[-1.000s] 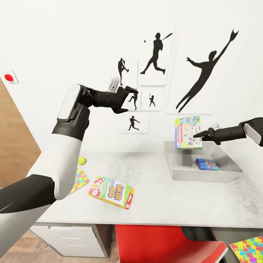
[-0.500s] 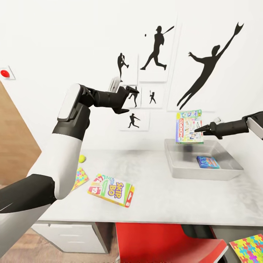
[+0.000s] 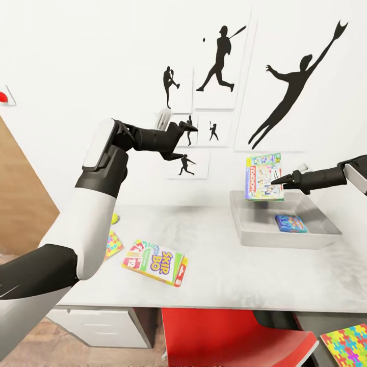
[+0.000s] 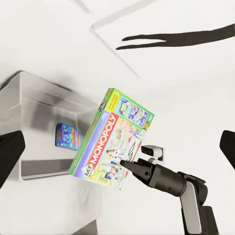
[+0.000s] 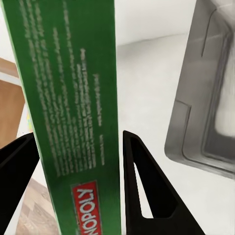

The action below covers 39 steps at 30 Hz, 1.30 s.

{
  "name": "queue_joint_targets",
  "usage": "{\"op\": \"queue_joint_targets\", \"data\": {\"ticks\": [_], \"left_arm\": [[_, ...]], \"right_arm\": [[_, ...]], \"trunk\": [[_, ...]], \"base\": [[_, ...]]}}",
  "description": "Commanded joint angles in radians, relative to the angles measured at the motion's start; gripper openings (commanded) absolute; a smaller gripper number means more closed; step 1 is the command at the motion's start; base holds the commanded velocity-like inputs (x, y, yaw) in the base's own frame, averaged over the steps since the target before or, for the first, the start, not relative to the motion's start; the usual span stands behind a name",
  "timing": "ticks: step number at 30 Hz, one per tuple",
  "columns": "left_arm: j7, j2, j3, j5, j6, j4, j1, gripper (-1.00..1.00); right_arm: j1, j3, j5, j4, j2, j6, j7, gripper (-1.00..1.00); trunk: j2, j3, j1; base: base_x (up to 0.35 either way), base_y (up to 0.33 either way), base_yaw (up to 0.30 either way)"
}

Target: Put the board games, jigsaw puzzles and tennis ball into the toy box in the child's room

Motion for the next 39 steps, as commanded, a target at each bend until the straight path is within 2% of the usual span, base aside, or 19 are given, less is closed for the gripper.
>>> {"op": "queue_joint_targets", "data": {"ticks": [1, 10, 18, 23, 39], "left_arm": [[0.011, 0.000, -0.006, 0.017, -0.001, 0.000, -0.002, 1.00], [0.011, -0.001, -0.030, 0.039, -0.001, 0.006, -0.007, 1.00], [0.011, -0.001, -0.037, 0.046, -0.001, 0.013, -0.009, 1.00], [0.011, -0.001, -0.039, 0.048, -0.001, 0.026, -0.016, 1.00], [0.011, -0.001, -0.039, 0.047, -0.001, 0.057, -0.040, 1.00]], "right_arm": [[-0.001, 0.005, -0.004, 0.000, -0.001, 0.006, 0.008, -1.00], [-0.002, 0.009, 0.005, 0.002, 0.000, 0.006, 0.008, -1.00], [-0.002, 0.010, 0.080, 0.002, 0.001, 0.008, 0.015, -1.00], [-0.002, 0.010, 0.105, 0.002, 0.003, 0.008, 0.017, -1.00], [-0.008, 0.011, 0.132, -0.002, 0.004, 0.025, 0.017, -1.00]], "trunk": [[-0.001, -0.003, 0.000], [-0.001, -0.018, 0.000], [-0.001, -0.031, 0.000], [-0.001, -0.039, 0.000], [-0.001, -0.065, 0.000]], "base": [[0.000, 0.000, 0.000], [0.000, 0.000, 0.000], [0.000, 0.000, 0.000], [0.000, 0.000, 0.000], [0.000, 0.000, 0.000]]}}
